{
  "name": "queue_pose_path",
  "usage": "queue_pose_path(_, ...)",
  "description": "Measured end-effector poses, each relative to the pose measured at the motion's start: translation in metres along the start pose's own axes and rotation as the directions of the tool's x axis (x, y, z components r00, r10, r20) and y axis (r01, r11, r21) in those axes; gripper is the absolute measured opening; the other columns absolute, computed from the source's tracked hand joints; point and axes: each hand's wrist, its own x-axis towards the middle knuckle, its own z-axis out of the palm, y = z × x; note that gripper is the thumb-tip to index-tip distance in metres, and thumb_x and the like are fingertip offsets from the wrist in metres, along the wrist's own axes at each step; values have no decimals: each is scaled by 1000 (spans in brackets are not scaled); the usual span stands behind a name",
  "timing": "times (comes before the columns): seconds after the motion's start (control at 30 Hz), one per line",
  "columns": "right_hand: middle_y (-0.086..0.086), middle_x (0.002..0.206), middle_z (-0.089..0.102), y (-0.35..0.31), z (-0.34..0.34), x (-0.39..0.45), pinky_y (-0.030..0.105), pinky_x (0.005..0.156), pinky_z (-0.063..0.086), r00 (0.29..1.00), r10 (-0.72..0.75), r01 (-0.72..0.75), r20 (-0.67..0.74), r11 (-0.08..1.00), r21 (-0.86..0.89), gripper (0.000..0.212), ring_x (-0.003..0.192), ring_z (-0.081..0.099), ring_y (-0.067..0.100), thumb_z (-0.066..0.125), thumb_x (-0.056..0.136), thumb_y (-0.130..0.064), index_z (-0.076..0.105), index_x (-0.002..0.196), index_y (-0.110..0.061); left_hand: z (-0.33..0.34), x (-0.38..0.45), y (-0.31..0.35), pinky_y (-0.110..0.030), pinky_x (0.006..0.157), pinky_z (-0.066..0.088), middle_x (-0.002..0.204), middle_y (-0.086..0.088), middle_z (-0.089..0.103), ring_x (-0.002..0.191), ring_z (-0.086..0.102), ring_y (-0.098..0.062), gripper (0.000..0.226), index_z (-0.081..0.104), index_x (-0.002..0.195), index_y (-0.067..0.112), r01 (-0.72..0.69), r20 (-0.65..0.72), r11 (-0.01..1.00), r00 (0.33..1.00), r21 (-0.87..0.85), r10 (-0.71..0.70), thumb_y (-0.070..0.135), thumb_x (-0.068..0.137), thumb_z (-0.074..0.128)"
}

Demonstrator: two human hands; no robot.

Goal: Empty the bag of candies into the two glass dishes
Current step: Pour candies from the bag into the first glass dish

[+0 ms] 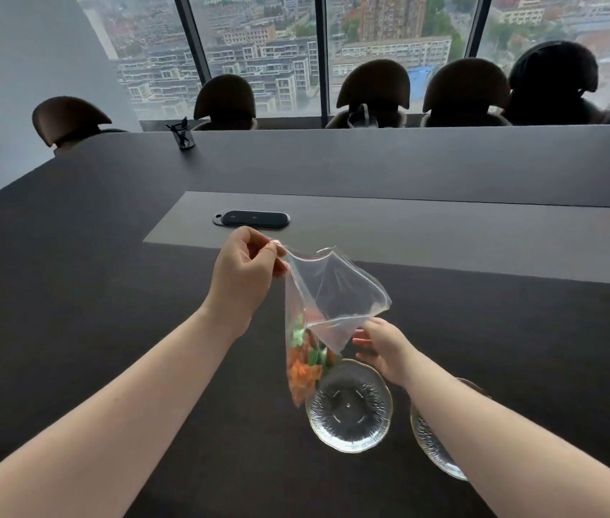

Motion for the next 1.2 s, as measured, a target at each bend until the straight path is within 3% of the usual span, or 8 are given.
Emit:
queue_pose_path(0.13,8,111,56,10,-33,-2,50,91,42,985,174,-174,14,985,4,50,112,49,29,44,89,-58,53,117,-17,26,6,16,-13,51,46,69,-2,62,49,59,-2,14,53,77,11,-8,45,991,999,-134,14,4,88,49)
queue_pose_path(0.23,13,103,62,16,-52,1,59,90,46,971,217,-232,98,957,175,59,101,59,33,34,90,-63,56,111,-13,41,11,19,-14,50,47,72,-4,65,50,59,-4,16,53,75,10,7,99,983,995,-186,11,2,88,49)
queue_pose_path(0.43,8,82,75,7,-64,-8,32,51,56,972,58,-122,228,953,276,36,65,71,23,55,84,-37,65,109,-12,54,13,8,-24,60,51,63,5,66,58,57,-10,21,51,71,12,69,187,979,982,-194,-32,-2,87,48)
queue_pose_path(0.57,7,75,76,3,-73,-10,30,56,57,953,50,-145,298,941,307,36,66,73,22,44,94,-39,69,91,-14,53,17,1,-36,71,48,61,6,66,66,54,-18,26,53,68,13,108,218,964,975,-244,-54,-3,87,47)
queue_pose_path(0.7,7,96,75,9,-74,-5,36,73,57,956,-19,-82,294,941,327,46,87,71,25,51,89,-44,59,121,-13,51,19,-6,-33,68,49,65,2,66,67,54,-18,26,53,68,14,133,234,963,969,-234,-77,-2,88,47)
queue_pose_path(0.83,7,97,76,13,-77,3,42,77,58,986,-27,-35,163,929,368,46,89,72,27,41,95,-49,60,123,-17,48,19,-24,-34,72,49,75,-9,59,68,55,-18,23,51,69,11,207,240,957,958,-204,-157,-2,88,48)
queue_pose_path(1.0,21,111,70,6,-82,4,59,93,50,997,-81,82,-14,969,235,41,103,66,39,45,94,-50,73,94,-20,36,23,-59,-30,64,50,74,-11,61,63,55,-20,18,52,71,10,295,241,955,925,34,-294,2,87,52)
queue_pose_path(1.2,13,90,66,9,-97,-2,56,83,54,986,-120,123,-115,992,15,27,79,66,29,64,85,-38,51,88,-16,29,12,-107,-27,56,44,63,-6,62,54,53,-14,12,56,70,10,221,302,839,863,497,-406,5,81,58)
